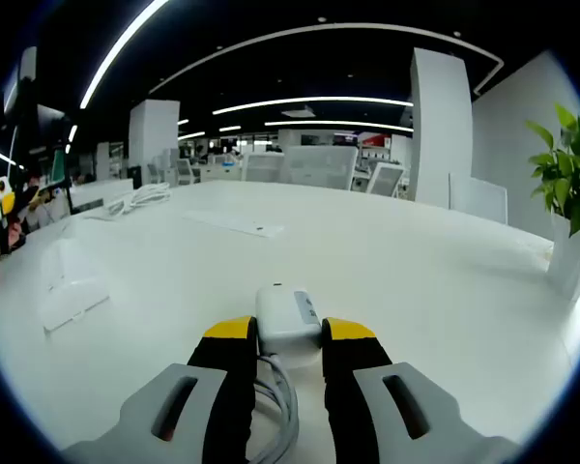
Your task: Straighten the power strip on the desk, plug the charger into it
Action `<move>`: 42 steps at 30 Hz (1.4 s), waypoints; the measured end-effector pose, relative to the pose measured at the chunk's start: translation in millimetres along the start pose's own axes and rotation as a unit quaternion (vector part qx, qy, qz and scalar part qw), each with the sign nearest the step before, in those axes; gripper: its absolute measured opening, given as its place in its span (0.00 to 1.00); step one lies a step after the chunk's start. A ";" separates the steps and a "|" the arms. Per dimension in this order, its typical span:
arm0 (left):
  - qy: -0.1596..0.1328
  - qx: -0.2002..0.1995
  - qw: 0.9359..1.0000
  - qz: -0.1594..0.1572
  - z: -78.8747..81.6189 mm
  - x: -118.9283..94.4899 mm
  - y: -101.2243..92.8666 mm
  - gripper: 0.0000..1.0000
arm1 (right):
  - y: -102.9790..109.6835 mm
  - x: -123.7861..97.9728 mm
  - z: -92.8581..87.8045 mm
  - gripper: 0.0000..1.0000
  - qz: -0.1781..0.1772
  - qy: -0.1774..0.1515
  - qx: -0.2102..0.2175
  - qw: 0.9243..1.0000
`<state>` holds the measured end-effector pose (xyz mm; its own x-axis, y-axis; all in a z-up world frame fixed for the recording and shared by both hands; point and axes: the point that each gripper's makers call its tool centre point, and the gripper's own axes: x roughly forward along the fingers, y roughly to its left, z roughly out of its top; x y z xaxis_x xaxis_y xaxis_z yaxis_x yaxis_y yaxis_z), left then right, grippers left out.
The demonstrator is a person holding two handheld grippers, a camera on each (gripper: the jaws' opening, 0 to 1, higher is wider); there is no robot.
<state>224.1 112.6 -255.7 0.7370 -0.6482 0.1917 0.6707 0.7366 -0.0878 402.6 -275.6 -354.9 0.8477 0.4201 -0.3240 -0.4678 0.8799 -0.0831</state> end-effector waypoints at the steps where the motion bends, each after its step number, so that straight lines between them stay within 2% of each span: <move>1: 0.000 0.000 1.000 0.000 0.0 0.0 0.2 0.44 | -0.1 0.1 0.2 0.25 0.000 0.001 -0.004 1.000; 14: 0.005 0.001 1.000 0.000 -2.3 0.2 0.7 0.44 | 5.2 -4.1 1.7 0.24 0.001 -0.006 -0.034 0.999; 23: 0.004 0.001 1.000 0.001 -2.5 -0.3 -1.2 0.44 | 17.4 -16.4 16.7 0.23 0.013 0.003 -0.082 0.997; 28: 0.003 0.004 1.000 0.001 -1.5 -0.6 -2.3 0.44 | 32.5 -26.7 27.2 0.23 0.033 0.001 -0.089 0.996; 32: 0.003 0.004 1.000 -0.002 -2.2 -0.2 -4.3 0.44 | 53.9 -37.1 36.0 0.23 0.058 0.016 -0.133 0.989; 36: 0.003 0.006 1.000 -0.004 -2.1 0.3 -5.8 0.44 | 75.1 -45.7 42.4 0.23 0.082 0.044 -0.183 0.979; 42: -0.001 0.008 1.000 -0.006 0.6 -0.4 -6.4 0.44 | 105.6 -56.7 56.8 0.23 0.102 0.062 -0.215 0.969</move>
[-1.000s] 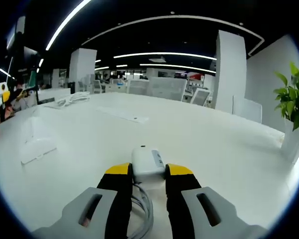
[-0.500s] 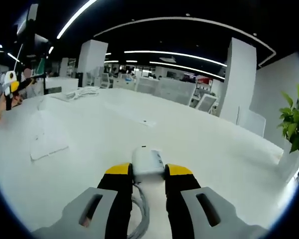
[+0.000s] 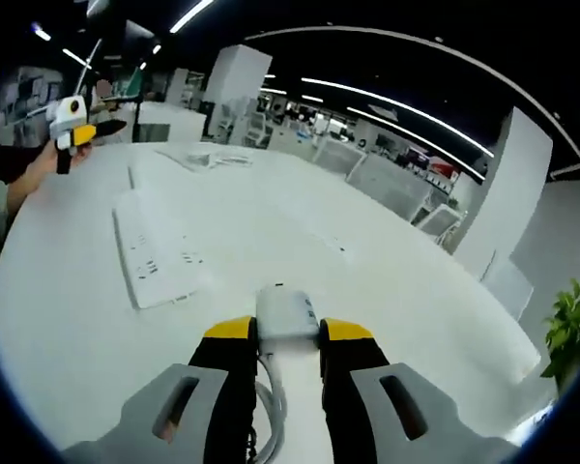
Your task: Straighten the power strip on the desk, plug the charger into it
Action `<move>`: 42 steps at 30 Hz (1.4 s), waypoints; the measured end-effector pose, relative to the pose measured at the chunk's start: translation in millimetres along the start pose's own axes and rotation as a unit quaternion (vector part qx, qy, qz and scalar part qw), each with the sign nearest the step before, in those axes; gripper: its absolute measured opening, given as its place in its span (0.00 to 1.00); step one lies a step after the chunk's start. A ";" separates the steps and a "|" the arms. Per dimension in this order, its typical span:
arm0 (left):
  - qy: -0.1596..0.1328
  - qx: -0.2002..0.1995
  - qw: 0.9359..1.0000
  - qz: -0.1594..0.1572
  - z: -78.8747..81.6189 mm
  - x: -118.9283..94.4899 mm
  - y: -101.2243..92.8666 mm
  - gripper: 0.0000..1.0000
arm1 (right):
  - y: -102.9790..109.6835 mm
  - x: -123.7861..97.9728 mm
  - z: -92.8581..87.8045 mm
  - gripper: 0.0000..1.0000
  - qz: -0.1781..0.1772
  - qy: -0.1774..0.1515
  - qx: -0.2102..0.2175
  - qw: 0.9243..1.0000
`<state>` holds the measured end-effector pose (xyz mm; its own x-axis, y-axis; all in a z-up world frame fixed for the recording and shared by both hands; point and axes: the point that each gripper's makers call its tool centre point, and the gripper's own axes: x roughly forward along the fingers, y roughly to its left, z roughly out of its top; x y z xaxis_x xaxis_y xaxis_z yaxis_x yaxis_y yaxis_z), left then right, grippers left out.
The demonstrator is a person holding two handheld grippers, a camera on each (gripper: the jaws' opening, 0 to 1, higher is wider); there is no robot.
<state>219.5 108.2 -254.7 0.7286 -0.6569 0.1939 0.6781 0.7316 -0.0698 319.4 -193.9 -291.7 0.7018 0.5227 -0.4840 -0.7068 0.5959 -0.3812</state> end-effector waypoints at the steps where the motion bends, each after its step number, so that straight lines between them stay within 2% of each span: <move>1: 0.000 0.000 1.000 -0.001 0.1 0.0 -0.5 0.44 | 3.4 -1.2 3.4 0.23 0.002 0.003 -0.003 1.000; 6: -0.002 0.002 1.000 -0.004 1.6 0.2 -2.2 0.44 | 20.6 -7.0 14.6 0.23 0.023 0.030 -0.034 0.999; 12: -0.004 0.000 1.000 -0.003 3.4 -0.1 -2.6 0.44 | 30.8 -10.4 24.9 0.23 0.045 0.057 -0.055 0.996; 18: -0.005 -0.005 1.000 -0.003 3.8 -0.2 -4.0 0.44 | 50.9 -12.9 35.5 0.23 0.079 0.102 -0.089 0.988; 24: -0.007 -0.006 1.000 -0.009 5.0 -0.2 -8.0 0.44 | 67.1 -13.1 41.7 0.23 0.107 0.150 -0.122 0.975; 32: -0.012 -0.009 1.000 -0.015 8.8 -0.9 -11.1 0.44 | 88.2 -8.3 43.5 0.23 0.138 0.227 -0.156 0.952; 38: -0.020 -0.011 1.000 -0.020 12.4 -2.3 -14.1 0.44 | 101.5 -0.1 42.4 0.23 0.159 0.267 -0.172 0.935; 42: -0.024 -0.012 0.999 -0.023 13.4 -2.9 -14.1 0.44 | 105.3 8.8 42.9 0.23 0.159 0.287 -0.188 0.926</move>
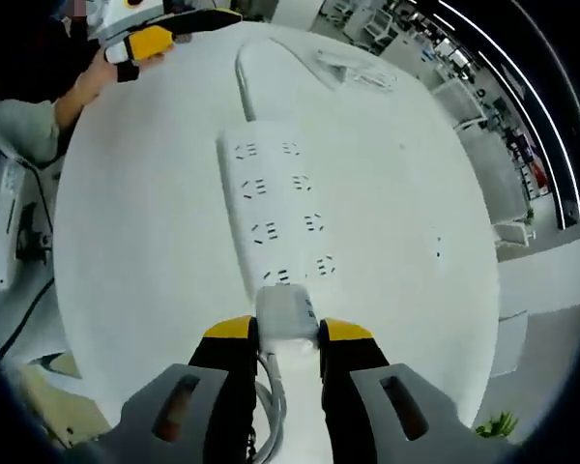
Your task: Straighten the power strip on the desk, plug the charger into it
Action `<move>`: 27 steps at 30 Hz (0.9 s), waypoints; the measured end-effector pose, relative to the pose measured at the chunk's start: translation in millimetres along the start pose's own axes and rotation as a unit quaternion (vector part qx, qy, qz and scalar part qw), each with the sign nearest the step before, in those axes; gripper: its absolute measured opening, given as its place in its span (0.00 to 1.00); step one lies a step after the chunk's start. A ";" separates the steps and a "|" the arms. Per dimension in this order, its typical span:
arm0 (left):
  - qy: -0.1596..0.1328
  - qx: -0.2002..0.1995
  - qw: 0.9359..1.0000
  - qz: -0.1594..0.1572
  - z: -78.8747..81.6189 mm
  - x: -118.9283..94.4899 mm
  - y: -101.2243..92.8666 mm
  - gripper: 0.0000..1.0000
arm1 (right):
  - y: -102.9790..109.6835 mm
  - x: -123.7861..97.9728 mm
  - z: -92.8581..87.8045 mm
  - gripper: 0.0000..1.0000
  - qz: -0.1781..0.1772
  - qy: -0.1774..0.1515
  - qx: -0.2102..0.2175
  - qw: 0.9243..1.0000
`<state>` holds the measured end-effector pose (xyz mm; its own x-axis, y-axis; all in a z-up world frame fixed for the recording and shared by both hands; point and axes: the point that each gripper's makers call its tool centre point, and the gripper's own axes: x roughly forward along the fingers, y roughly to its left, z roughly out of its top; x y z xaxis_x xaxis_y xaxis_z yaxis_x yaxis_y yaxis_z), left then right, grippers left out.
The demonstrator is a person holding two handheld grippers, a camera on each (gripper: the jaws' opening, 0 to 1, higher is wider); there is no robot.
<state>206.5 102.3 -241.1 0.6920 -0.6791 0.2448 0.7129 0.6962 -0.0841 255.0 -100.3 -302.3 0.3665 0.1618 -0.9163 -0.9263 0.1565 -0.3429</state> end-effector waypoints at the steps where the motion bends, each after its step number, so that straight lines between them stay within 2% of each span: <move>1: -0.001 0.000 1.000 0.000 0.3 -0.1 0.2 0.44 | -0.5 1.3 1.0 0.23 0.000 0.004 -0.002 1.000; 15: -0.010 0.000 1.000 0.000 4.7 -1.5 -0.8 0.44 | 3.7 9.5 5.2 0.23 0.008 0.065 -0.025 0.998; 21: -0.010 0.001 1.000 0.002 7.3 -2.4 -1.4 0.44 | 3.0 9.4 7.4 0.23 0.008 0.076 -0.026 0.997; 27: -0.007 0.001 1.000 0.004 8.1 -3.1 -1.9 0.43 | 0.7 9.0 5.2 0.23 0.003 0.102 -0.041 0.994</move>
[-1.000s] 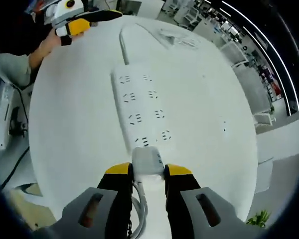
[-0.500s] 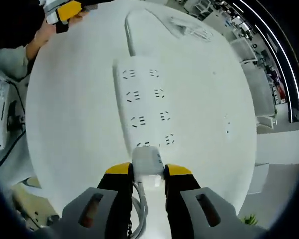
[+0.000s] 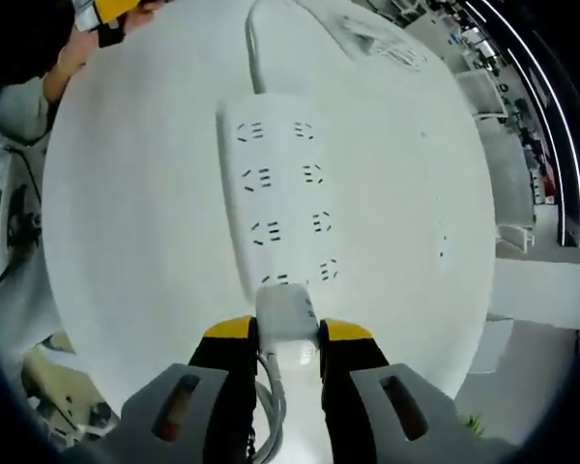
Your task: Straighten the power strip on the desk, plug the charger into it
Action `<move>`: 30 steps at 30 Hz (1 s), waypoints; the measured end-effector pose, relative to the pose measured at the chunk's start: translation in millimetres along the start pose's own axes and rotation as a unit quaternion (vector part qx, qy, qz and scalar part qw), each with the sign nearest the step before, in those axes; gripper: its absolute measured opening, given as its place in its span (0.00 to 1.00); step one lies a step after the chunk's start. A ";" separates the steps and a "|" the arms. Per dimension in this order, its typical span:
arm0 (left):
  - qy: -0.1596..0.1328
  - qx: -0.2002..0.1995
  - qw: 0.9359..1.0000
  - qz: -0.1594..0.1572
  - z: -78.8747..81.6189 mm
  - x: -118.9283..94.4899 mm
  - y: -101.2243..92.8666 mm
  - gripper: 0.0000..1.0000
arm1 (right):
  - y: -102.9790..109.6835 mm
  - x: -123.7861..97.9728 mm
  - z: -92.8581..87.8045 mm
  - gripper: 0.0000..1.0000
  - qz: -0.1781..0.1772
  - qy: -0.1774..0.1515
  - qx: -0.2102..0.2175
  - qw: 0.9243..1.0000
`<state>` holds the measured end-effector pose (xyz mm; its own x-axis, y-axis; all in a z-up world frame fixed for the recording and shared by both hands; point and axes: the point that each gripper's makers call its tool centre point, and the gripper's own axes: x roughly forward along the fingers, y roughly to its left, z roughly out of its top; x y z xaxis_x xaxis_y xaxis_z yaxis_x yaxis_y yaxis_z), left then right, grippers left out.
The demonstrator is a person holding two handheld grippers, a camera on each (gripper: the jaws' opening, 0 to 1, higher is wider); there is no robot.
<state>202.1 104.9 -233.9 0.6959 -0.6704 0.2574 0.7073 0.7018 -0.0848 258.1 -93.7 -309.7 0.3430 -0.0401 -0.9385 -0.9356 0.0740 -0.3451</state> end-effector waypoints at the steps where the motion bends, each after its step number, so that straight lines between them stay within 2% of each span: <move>1: -0.001 0.000 1.000 0.000 1.2 -0.2 -0.1 0.43 | -0.5 0.2 -0.3 0.23 -0.001 0.003 -0.001 1.000; 16: -0.006 -0.005 1.000 -0.002 7.0 -2.3 -0.7 0.43 | 1.1 0.7 4.8 0.23 0.005 0.020 -0.011 1.000; 30: -0.009 -0.006 1.000 -0.002 9.4 -2.3 -0.5 0.43 | -3.1 5.3 2.3 0.23 0.002 0.039 -0.020 0.999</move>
<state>199.0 108.3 -225.4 0.6909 -0.6684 0.2753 0.7116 0.6960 -0.0960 263.0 -91.8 -313.7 0.3329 -0.1166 -0.9357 -0.9402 0.0345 -0.3387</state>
